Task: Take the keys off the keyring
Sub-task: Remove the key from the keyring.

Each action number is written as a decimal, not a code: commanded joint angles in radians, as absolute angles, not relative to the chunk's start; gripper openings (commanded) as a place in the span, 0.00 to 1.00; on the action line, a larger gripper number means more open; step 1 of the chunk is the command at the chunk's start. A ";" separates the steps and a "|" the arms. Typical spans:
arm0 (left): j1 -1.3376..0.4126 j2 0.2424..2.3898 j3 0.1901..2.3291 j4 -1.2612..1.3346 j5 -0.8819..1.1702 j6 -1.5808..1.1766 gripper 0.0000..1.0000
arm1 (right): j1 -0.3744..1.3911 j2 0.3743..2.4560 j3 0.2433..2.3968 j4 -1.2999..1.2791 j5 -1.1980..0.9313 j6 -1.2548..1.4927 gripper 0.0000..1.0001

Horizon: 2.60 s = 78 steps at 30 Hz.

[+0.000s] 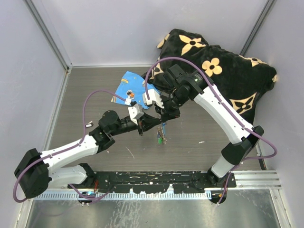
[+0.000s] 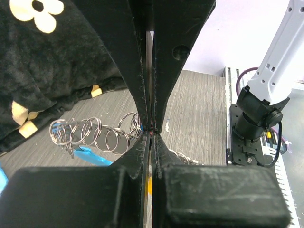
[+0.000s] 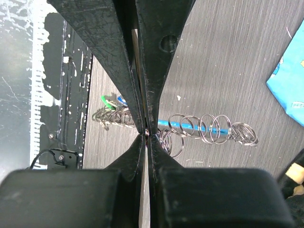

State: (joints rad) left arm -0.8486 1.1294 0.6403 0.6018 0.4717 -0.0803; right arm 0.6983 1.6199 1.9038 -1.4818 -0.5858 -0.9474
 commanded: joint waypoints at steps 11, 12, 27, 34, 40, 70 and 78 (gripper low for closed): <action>-0.850 1.013 0.672 0.675 0.411 -0.127 0.00 | 0.655 1.520 1.842 -1.350 -0.720 -0.902 0.22; -0.850 1.013 0.671 0.684 0.411 -0.140 0.00 | 0.650 1.514 1.835 -1.339 -0.729 -0.898 0.23; -0.849 1.015 0.658 0.791 0.365 -0.209 0.00 | 0.568 1.487 1.760 -1.232 -0.924 -0.807 0.27; -0.849 1.014 0.639 0.823 0.332 -0.232 0.00 | 0.560 1.479 1.732 -1.205 -0.947 -0.784 0.26; -0.849 1.015 0.632 0.831 0.328 -0.236 0.00 | 0.539 1.478 1.751 -1.200 -0.972 -0.768 0.07; -0.827 0.939 0.762 0.317 0.549 0.016 0.30 | 0.547 1.507 1.828 -1.340 -0.798 -0.945 0.01; -0.853 1.054 0.816 0.369 0.490 0.078 0.28 | 0.551 1.513 1.834 -1.355 -0.793 -0.950 0.01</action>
State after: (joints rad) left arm -0.8387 1.0348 0.7631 0.3367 0.5049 0.0189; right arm 0.5461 1.5192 1.7805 -1.3582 -0.7795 -0.9337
